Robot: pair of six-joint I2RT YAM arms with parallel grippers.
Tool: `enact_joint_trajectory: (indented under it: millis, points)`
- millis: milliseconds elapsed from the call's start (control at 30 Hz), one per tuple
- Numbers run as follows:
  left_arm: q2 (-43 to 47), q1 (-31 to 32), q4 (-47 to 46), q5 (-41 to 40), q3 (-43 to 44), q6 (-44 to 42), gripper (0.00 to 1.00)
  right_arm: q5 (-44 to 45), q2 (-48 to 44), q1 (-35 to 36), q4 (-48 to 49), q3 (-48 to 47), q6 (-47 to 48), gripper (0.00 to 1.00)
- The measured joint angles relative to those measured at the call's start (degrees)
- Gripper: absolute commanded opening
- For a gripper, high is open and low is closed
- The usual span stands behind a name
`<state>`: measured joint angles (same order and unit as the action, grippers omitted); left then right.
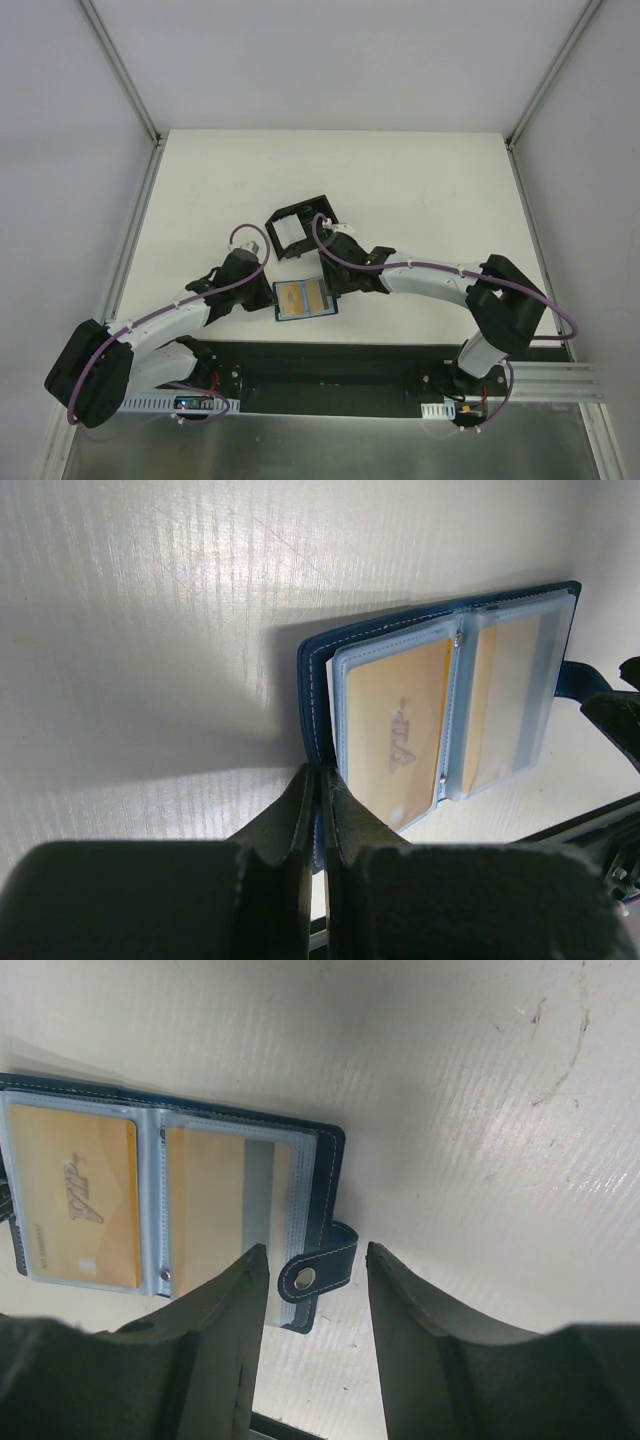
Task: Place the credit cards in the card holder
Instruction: Insert the credit card into the card holder, then close the card holder at the center of the board.
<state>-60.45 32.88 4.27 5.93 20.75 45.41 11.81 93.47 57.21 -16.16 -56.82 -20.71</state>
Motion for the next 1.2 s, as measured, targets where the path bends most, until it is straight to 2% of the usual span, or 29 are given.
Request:
enact_joint_trajectory:
  millis: [67, 200, 467, 667, 933, 1200]
  points:
    - [-0.17, 0.02, 0.02, 0.02, 0.09, -0.02, 0.0, 0.0, 0.09, 0.0, -0.04, 0.0, -0.02, 0.34]
    - [-0.37, 0.0, 0.22, 0.02, 0.24, -0.02, 0.0, 0.07, 0.74, 0.0, -0.39, 0.0, -0.22, 0.21]
    - [-0.24, 0.0, 1.44, 0.07, 1.05, -0.42, 0.0, 1.64, 0.68, 0.0, -1.2, 0.2, -0.9, 0.06]
    - [0.46, 0.02, 4.04, 0.46, 3.54, -2.27, 0.0, 1.9, -1.33, 0.0, -0.11, 3.08, -1.66, 0.05]
    - [0.07, 0.09, 8.09, 5.16, 10.34, -4.61, 0.0, -0.79, -5.03, -0.17, 8.31, 10.47, -4.55, 0.05]
    - [-8.7, 5.55, 8.44, 7.06, 17.46, -4.46, 0.02, -2.69, -6.14, -0.31, 14.75, 14.25, -6.93, 0.05]
